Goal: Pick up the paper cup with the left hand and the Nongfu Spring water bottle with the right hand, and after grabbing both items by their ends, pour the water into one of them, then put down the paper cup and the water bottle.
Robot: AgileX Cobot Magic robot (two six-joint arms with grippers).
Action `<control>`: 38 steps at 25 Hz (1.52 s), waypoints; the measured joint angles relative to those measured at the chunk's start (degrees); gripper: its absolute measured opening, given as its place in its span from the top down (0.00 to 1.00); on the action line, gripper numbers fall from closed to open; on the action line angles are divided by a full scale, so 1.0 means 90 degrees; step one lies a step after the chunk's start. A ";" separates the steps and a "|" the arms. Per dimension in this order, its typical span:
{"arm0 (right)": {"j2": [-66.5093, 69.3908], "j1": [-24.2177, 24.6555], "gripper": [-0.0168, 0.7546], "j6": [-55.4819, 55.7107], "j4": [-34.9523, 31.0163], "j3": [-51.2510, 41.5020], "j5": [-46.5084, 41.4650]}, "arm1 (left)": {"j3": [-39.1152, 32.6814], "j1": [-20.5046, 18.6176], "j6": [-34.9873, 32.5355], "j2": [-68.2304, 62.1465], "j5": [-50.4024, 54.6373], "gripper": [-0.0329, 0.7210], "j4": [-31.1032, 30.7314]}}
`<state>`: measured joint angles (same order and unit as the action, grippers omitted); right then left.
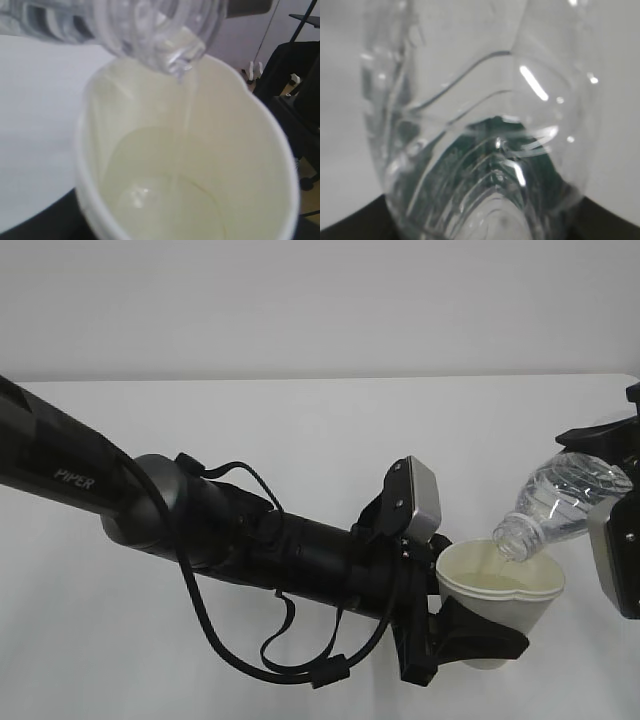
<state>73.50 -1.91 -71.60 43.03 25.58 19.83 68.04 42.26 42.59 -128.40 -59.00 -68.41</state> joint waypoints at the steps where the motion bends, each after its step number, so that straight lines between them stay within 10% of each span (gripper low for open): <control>1: 0.0000 0.0000 0.46 -0.0015 0.0000 0.0000 0.0000 | 0.0000 0.0000 0.0000 0.0000 0.0000 0.41 0.0000; 38: -0.0007 0.0000 0.46 -0.0112 -0.0005 0.0000 0.0027 | 0.0000 0.0000 0.0000 0.0000 0.0000 0.41 -0.0049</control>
<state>73.44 -1.91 -72.61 42.99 25.58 20.08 68.04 42.26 42.59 -128.40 -59.00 -68.85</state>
